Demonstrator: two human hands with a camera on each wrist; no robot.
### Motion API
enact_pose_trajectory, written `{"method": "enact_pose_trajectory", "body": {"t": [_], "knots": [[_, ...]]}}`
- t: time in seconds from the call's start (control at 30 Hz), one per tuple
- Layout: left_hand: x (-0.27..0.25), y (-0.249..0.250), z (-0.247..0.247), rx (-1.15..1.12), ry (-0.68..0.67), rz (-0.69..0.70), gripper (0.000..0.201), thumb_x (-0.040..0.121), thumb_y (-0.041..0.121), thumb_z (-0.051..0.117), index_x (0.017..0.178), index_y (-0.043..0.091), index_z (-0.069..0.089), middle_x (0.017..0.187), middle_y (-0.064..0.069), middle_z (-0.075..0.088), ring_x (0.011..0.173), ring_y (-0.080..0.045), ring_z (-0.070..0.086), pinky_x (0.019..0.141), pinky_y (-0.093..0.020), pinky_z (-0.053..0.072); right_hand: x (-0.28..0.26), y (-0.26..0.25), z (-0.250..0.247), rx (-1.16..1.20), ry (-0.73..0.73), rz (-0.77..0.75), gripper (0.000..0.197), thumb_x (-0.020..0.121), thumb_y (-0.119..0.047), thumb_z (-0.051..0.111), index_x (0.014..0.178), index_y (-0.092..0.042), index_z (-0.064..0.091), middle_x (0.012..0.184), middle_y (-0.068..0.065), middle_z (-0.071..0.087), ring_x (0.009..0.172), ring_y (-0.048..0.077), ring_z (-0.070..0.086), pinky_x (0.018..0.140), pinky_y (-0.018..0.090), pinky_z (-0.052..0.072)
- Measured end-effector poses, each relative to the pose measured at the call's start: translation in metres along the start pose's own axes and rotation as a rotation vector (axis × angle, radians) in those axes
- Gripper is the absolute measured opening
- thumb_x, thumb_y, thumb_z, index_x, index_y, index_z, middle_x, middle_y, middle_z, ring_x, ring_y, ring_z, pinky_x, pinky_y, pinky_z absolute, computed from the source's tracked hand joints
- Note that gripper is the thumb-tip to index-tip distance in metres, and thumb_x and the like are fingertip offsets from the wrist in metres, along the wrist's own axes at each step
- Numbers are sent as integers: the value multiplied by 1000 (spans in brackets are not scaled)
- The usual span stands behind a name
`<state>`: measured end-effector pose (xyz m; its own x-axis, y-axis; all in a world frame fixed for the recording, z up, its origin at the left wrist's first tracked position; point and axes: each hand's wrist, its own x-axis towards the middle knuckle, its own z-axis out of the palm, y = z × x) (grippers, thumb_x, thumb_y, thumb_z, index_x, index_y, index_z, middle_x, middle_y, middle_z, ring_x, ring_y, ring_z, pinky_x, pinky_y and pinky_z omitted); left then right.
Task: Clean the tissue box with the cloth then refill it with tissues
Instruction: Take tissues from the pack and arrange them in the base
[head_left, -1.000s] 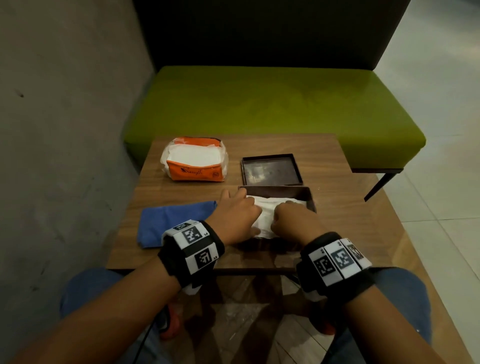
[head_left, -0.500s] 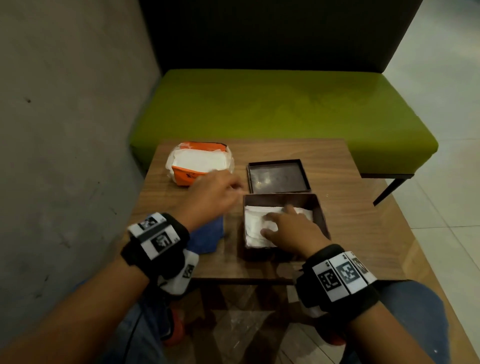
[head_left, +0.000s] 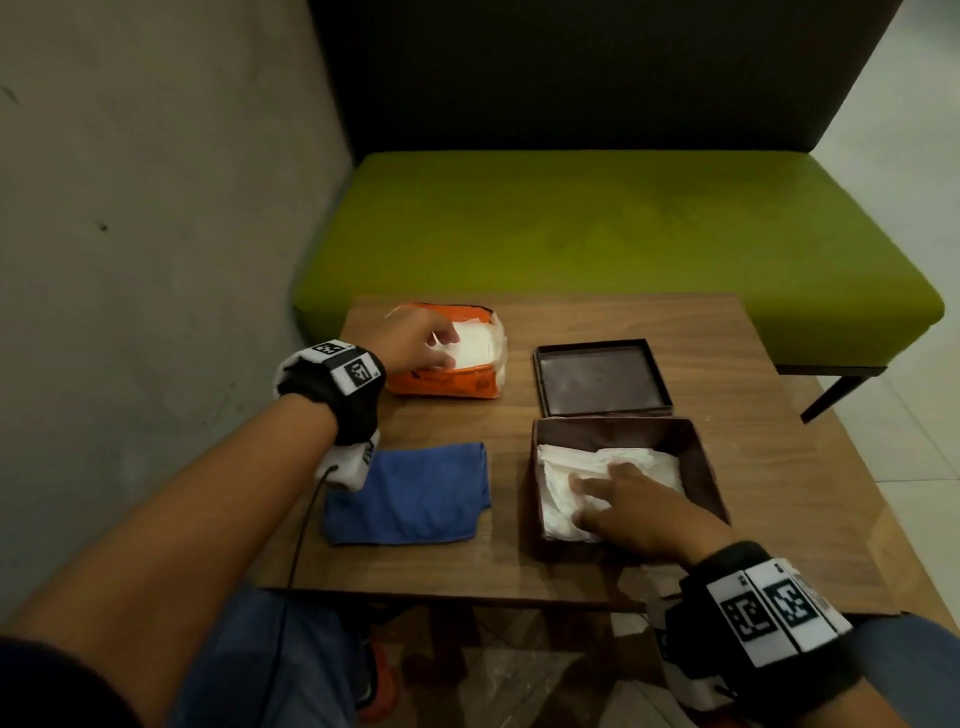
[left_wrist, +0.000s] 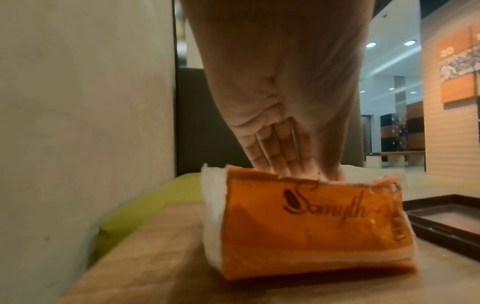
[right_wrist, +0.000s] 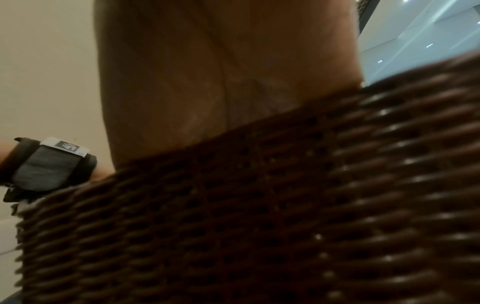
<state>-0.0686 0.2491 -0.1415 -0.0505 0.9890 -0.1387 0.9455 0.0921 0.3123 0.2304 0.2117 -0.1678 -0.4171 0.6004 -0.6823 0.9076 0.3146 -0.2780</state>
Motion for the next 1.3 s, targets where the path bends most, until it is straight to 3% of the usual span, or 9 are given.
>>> {"method": "enact_pose_trajectory", "body": {"t": [0.13, 0.37, 0.77, 1.0, 1.13, 1.2, 1.3], "knots": [[13, 3, 16, 98, -126, 44, 45, 77, 17, 73, 119, 11, 58, 120, -7, 60, 104, -22, 56, 79, -23, 36, 1, 0, 1, 48, -16, 8, 58, 96, -40, 46, 150, -37, 24, 160, 11, 5, 148, 36, 7, 120, 42, 15], [15, -1, 29, 171, 24, 97, 25, 82, 20, 65, 105, 14, 59, 108, -3, 64, 99, -22, 58, 78, -29, 40, -7, -5, -2, 56, -10, 2, 56, 98, -36, 44, 151, -35, 24, 161, 12, 3, 148, 34, 8, 120, 39, 14], [16, 3, 32, 294, 11, 110, 20, 87, 22, 60, 105, 13, 61, 111, -5, 65, 103, -26, 58, 84, -34, 41, -10, -1, -1, 109, 24, -6, 56, 96, -38, 47, 149, -38, 28, 161, 8, 5, 148, 34, 11, 119, 43, 19], [18, 6, 30, 283, 16, 65, 17, 87, 21, 61, 100, 11, 64, 105, -8, 67, 99, -27, 58, 78, -32, 38, -12, -3, -1, 77, 31, -10, 55, 97, -40, 44, 149, -38, 27, 161, 9, 7, 148, 34, 13, 119, 40, 18], [17, 6, 29, 261, 39, 65, 11, 86, 18, 60, 90, 10, 66, 95, -11, 68, 92, -29, 60, 67, -29, 33, -13, -4, -1, 66, 28, -10, 55, 98, -40, 43, 149, -38, 26, 161, 10, 5, 148, 33, 12, 119, 39, 16], [16, 3, 26, 225, 48, 50, 11, 87, 21, 60, 85, 12, 66, 88, -11, 68, 87, -29, 60, 64, -30, 35, -14, -5, -2, 65, 26, -9, 55, 98, -40, 43, 149, -38, 26, 161, 10, 5, 148, 33, 12, 119, 39, 15], [17, -4, 22, 119, 70, 13, 13, 88, 25, 61, 85, 14, 67, 84, -8, 68, 82, -26, 59, 69, -35, 42, -15, -5, -3, 63, 28, -8, 54, 98, -40, 43, 149, -38, 26, 161, 10, 6, 148, 33, 13, 119, 39, 15]]}}
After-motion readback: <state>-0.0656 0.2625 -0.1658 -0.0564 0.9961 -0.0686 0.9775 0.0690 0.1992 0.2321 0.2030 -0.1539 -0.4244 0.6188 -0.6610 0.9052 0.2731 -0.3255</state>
